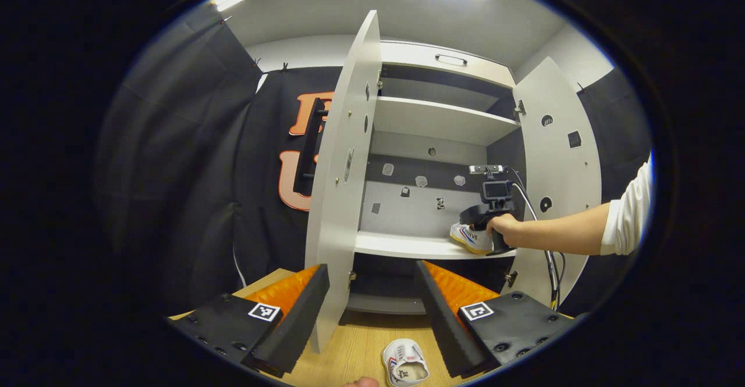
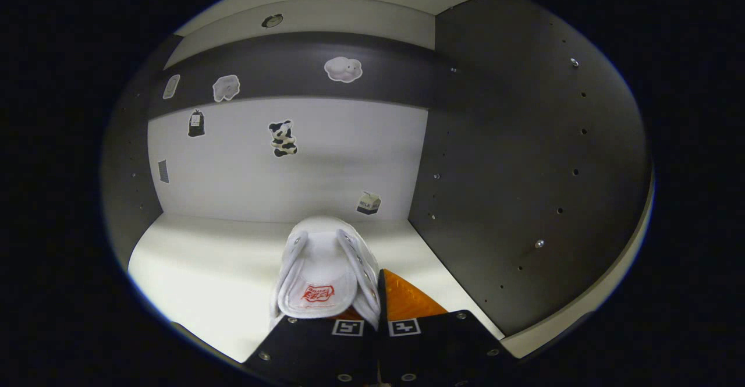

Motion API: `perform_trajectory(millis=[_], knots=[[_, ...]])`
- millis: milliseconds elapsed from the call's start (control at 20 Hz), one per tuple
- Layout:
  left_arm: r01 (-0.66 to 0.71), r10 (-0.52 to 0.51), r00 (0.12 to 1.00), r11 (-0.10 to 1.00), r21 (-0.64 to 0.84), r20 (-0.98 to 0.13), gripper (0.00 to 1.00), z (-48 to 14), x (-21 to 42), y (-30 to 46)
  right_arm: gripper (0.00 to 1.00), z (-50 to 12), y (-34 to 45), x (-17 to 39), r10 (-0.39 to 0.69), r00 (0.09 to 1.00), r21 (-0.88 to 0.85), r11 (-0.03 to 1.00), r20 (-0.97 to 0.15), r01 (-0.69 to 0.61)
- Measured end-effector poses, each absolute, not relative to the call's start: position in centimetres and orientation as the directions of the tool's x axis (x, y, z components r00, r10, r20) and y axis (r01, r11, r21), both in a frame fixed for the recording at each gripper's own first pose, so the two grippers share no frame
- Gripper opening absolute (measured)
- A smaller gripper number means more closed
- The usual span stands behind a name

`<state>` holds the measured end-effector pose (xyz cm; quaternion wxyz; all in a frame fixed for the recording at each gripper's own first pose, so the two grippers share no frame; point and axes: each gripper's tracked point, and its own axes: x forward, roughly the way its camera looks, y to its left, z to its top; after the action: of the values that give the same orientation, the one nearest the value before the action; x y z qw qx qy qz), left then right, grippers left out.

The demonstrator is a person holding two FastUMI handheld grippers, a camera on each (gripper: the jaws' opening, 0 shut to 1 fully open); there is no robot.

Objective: Grab one shoe with the right hand and put it into the shoe cabinet, grab the other shoe with the left hand and put it into the shoe cabinet; then close the right door with the right hand and the left door with the left hand.

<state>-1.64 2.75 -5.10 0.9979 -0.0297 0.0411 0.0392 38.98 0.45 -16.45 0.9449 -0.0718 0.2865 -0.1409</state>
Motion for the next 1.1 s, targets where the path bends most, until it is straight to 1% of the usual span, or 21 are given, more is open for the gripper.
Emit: perform_trajectory(millis=[50,150,250,300,350,400,450,500,550,600,750,800,850,900,1000,1100], knots=[[-0.076,0.071,0.994,0.996,-0.056,-0.081,0.96,-5.0,-1.5,2.6,0.02,-16.5,0.4,38.9,-0.302,0.792,-0.21,0.952,-0.53,0.223],[-0.067,0.062,0.995,0.996,-0.061,-0.079,0.96,-5.0,-1.3,2.3,0.07,-17.0,0.7,38.7,-0.279,0.777,-0.177,0.96,-0.564,0.216],[-0.06,0.055,0.996,0.996,-0.062,-0.076,0.96,-5.0,-1.2,2.0,0.23,-16.6,0.8,38.2,-0.258,0.78,-0.16,0.966,-0.57,0.203],[-0.057,0.053,0.996,0.996,-0.064,-0.076,0.96,-5.1,-1.1,2.0,0.24,-16.1,1.1,37.9,-0.248,0.788,-0.162,0.968,-0.563,0.189],[-0.053,0.048,0.996,0.996,-0.067,-0.079,0.96,-5.2,-1.0,1.9,0.29,-15.4,1.3,37.6,-0.237,0.799,-0.171,0.971,-0.553,0.17],[-0.047,0.041,0.996,0.996,-0.069,-0.083,0.96,-5.3,-1.0,1.7,0.41,-14.8,1.4,37.0,-0.228,0.809,-0.181,0.972,-0.542,0.152],[-0.041,0.036,0.996,0.997,-0.069,-0.083,0.96,-5.3,-0.9,1.5,0.47,-14.1,1.6,36.5,-0.212,0.818,-0.187,0.974,-0.534,0.13],[-0.035,0.029,0.996,0.997,-0.067,-0.08,0.96,-5.3,-0.8,1.3,0.55,-13.1,2.0,35.9,-0.193,0.836,-0.187,0.976,-0.514,0.111],[-0.03,0.025,0.997,0.998,-0.064,-0.074,0.96,-5.2,-0.7,1.1,0.58,-11.9,2.3,35.4,-0.179,0.852,-0.186,0.978,-0.492,0.098],[-0.022,0.018,0.997,0.998,-0.062,-0.07,0.96,-5.1,-0.5,0.9,0.64,-10.5,2.7,34.7,-0.154,0.87,-0.176,0.981,-0.469,0.079],[0.006,-0.01,0.998,0.998,-0.064,-0.064,0.96,-4.8,-0.1,-0.1,0.73,-6.0,4.1,32.4,-0.08,0.918,-0.13,0.991,-0.388,0.032],[0.015,-0.019,0.998,0.998,-0.065,-0.06,0.96,-4.8,-0.1,-0.4,0.79,-4.4,4.7,31.3,-0.054,0.932,-0.109,0.994,-0.358,0.016],[0.023,-0.027,0.998,0.998,-0.066,-0.059,0.96,-4.8,0.0,-0.7,0.81,-3.0,5.2,30.4,-0.034,0.943,-0.092,0.996,-0.33,0.004],[0.031,-0.035,0.998,0.997,-0.066,-0.06,0.96,-4.8,0.0,-1.1,0.86,-1.5,5.6,29.0,-0.009,0.955,-0.077,0.997,-0.295,-0.014],[0.044,-0.048,0.997,0.997,-0.071,-0.062,0.97,-4.8,-0.1,-1.7,0.9,0.7,6.3,26.4,0.028,0.971,-0.074,0.996,-0.236,-0.046],[0.056,-0.06,0.996,0.996,-0.075,-0.061,0.96,-4.7,-0.2,-2.1,0.92,2.0,6.9,23.4,0.058,0.98,-0.07,0.995,-0.193,-0.073]])
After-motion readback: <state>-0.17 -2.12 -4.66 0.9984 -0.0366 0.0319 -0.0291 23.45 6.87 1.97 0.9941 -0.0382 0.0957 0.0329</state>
